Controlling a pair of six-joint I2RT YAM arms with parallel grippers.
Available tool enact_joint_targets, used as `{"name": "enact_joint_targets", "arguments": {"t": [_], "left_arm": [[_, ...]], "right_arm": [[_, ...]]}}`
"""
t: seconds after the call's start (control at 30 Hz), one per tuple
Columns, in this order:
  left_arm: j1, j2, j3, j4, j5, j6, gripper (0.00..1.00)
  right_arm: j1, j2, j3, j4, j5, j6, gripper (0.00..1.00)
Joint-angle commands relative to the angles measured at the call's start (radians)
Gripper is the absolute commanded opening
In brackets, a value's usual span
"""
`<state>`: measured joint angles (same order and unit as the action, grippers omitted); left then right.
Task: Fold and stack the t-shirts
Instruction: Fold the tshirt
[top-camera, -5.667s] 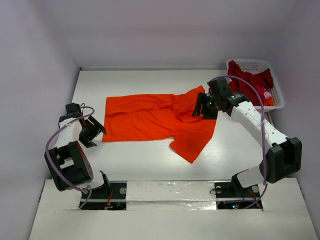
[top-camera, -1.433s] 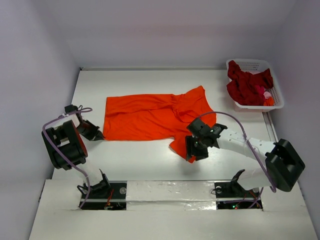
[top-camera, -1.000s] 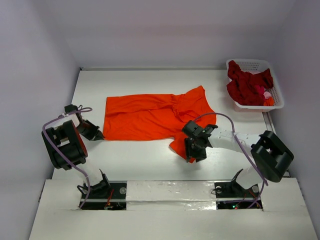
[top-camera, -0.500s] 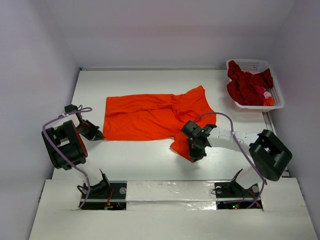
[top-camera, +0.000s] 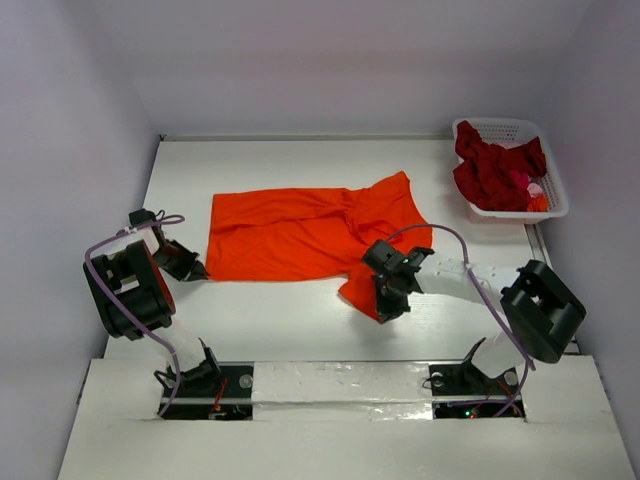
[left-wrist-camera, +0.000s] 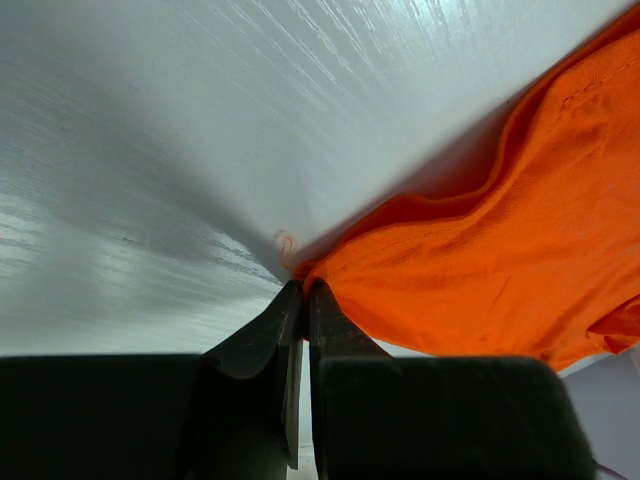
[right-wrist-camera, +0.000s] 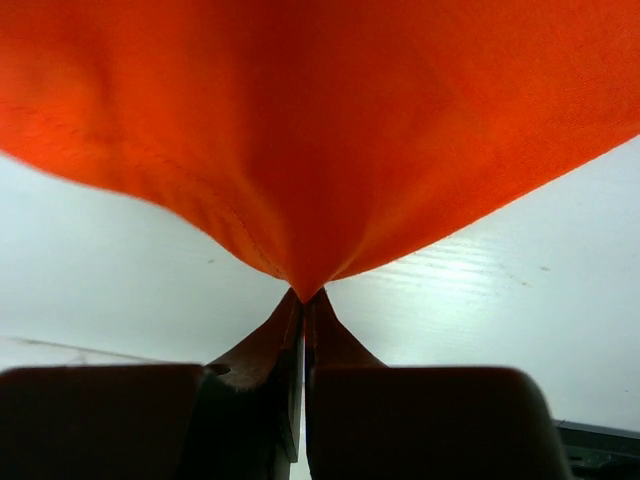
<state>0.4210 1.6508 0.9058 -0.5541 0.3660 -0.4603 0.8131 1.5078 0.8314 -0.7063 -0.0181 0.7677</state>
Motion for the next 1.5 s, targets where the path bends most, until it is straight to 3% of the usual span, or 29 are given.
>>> {"name": "enact_joint_targets", "arguments": {"t": [0.0, 0.2, 0.53, 1.47], "left_arm": [[0.004, -0.017, 0.031, -0.023, -0.001, 0.011, 0.00], [0.004, -0.036, 0.036, -0.026, 0.007, 0.002, 0.00], [0.004, -0.054, 0.062, -0.046, 0.011, -0.006, 0.00], [0.004, -0.059, 0.123, -0.056, 0.040, -0.047, 0.00]], "right_arm": [[0.012, -0.069, 0.078, -0.024, 0.001, 0.022, 0.00], [0.012, -0.084, 0.178, -0.097, 0.060, 0.025, 0.00], [-0.038, -0.104, 0.155, -0.107, 0.058, 0.045, 0.00], [-0.327, -0.075, 0.227, -0.113, -0.003, -0.079, 0.00]]}}
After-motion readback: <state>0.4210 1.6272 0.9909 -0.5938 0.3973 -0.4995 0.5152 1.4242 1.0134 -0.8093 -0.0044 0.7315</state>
